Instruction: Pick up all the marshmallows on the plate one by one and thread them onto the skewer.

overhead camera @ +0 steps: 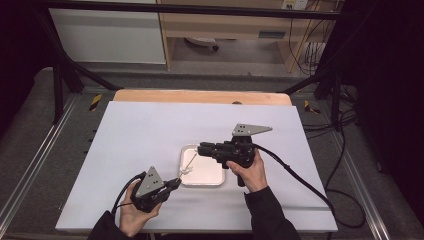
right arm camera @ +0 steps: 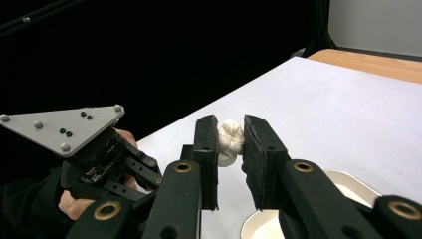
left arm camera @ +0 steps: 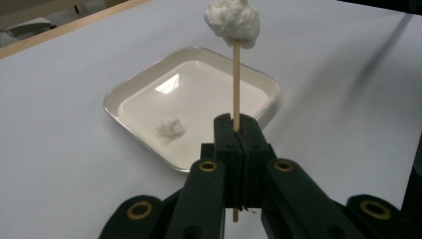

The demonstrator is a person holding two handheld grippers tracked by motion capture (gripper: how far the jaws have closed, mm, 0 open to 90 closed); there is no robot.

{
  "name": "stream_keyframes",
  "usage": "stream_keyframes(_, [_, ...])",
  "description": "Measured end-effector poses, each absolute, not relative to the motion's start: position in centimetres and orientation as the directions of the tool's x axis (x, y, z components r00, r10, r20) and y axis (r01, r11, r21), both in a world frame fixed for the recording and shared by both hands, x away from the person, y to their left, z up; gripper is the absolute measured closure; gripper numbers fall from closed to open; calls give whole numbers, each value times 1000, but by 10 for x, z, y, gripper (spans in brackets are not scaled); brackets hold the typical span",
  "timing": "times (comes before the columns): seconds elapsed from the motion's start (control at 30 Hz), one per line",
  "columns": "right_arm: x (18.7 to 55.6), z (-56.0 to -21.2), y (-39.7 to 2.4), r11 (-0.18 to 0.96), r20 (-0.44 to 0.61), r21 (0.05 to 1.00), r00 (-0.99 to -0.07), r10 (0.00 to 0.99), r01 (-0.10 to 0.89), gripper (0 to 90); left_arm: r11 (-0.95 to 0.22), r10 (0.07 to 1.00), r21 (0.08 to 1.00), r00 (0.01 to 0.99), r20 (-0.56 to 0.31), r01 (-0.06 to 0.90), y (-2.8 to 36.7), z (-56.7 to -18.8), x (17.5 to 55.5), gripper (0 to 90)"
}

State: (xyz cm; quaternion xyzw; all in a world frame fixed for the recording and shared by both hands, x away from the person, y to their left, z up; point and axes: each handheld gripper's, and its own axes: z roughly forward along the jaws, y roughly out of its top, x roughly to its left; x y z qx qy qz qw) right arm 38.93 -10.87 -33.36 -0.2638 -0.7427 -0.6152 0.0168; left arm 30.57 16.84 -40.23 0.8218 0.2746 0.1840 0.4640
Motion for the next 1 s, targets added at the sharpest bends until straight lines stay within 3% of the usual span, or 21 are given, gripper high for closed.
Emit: stream_keyframes(1.0, [380,-342,-97,188,316,900,-887,338,393,825,-465,626,843,774,97,270,162,-409,304,890])
